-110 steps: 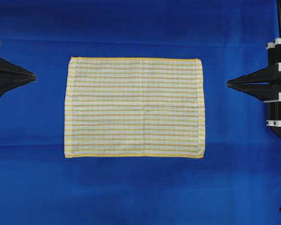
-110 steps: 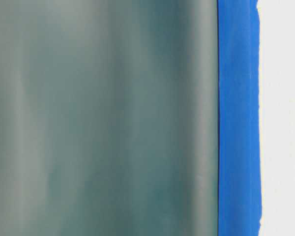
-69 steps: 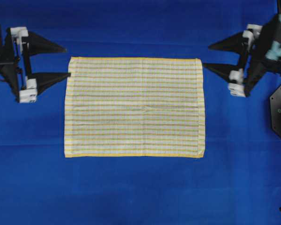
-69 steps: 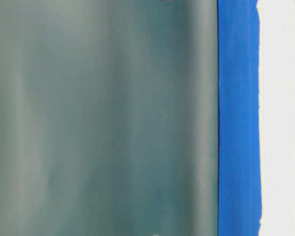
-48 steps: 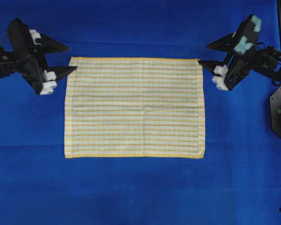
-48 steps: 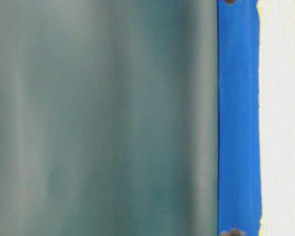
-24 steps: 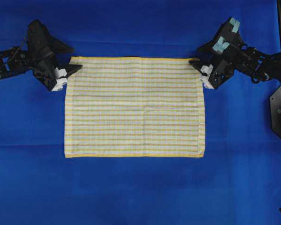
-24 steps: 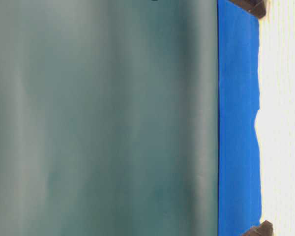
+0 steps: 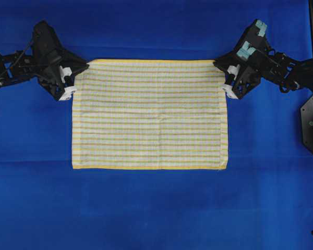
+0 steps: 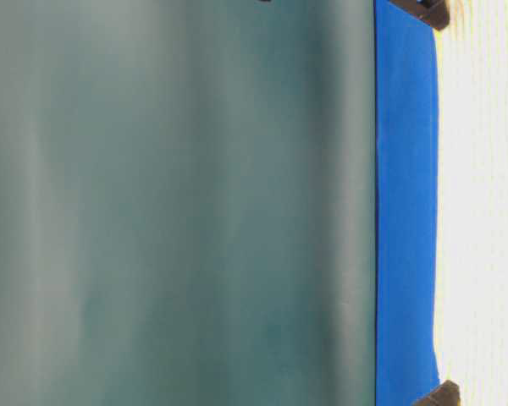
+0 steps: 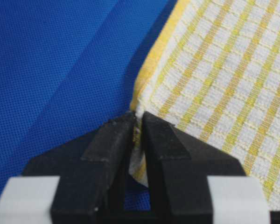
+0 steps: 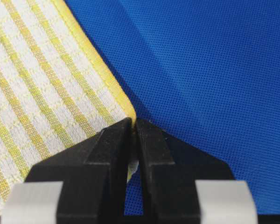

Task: Fold the yellow towel.
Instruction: 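Fold the top edge down toward the bottom edge with both grippers, release, then grasp the folded strip's left and right ends with both grippers, then lift the strip and rotate it vertical, right gripper moving to top, then lay the vertical strip flat and open both grippers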

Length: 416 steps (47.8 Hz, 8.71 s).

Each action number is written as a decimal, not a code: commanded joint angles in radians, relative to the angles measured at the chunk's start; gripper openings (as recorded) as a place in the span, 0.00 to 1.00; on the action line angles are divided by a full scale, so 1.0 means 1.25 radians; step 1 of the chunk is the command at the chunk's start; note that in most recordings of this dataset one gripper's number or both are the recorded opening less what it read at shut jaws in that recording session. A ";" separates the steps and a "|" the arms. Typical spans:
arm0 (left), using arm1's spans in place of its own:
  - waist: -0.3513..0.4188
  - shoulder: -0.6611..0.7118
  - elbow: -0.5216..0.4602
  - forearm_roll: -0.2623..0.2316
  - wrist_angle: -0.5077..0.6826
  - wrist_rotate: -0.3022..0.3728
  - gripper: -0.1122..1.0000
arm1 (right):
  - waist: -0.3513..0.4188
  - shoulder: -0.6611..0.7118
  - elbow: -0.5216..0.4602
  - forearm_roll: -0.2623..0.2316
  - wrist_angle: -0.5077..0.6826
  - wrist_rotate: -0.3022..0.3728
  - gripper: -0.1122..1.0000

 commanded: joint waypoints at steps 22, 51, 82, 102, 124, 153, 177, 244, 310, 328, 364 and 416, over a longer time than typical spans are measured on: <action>-0.001 -0.130 0.002 0.004 0.072 0.013 0.15 | -0.002 -0.142 -0.002 0.004 0.090 -0.017 0.14; -0.259 -0.199 0.026 0.002 0.099 -0.091 0.15 | 0.212 -0.268 0.049 0.032 0.151 0.109 0.14; -0.486 -0.350 0.069 -0.009 0.130 -0.168 0.15 | 0.481 -0.292 0.060 0.125 0.175 0.183 0.14; -0.486 -0.277 0.027 -0.009 0.174 -0.172 0.15 | 0.486 -0.283 0.058 0.124 0.193 0.180 0.14; -0.486 -0.281 0.020 -0.009 0.183 -0.174 0.41 | 0.503 -0.288 0.048 0.121 0.199 0.172 0.53; -0.347 -0.308 0.009 -0.005 0.248 -0.121 0.76 | 0.373 -0.307 0.052 0.114 0.233 0.108 0.78; -0.288 -0.137 -0.011 -0.004 0.249 -0.086 0.74 | 0.326 -0.145 0.026 0.113 0.232 0.107 0.78; -0.302 -0.539 -0.058 0.002 0.542 -0.093 0.12 | 0.271 -0.466 0.006 0.055 0.395 0.067 0.13; -0.486 0.029 -0.578 -0.006 0.302 -0.112 0.12 | -0.146 -0.161 -0.315 -0.155 0.379 0.067 0.13; -0.491 0.093 -0.661 -0.006 0.299 -0.112 0.12 | -0.155 -0.137 -0.345 -0.177 0.380 0.067 0.13; -0.519 0.072 -0.513 -0.090 0.153 -0.113 0.12 | -0.110 -0.017 -0.452 -0.193 0.406 0.064 0.13; -0.511 0.028 -0.395 -0.114 0.153 -0.113 0.18 | -0.026 0.130 -0.578 -0.238 0.426 0.063 0.29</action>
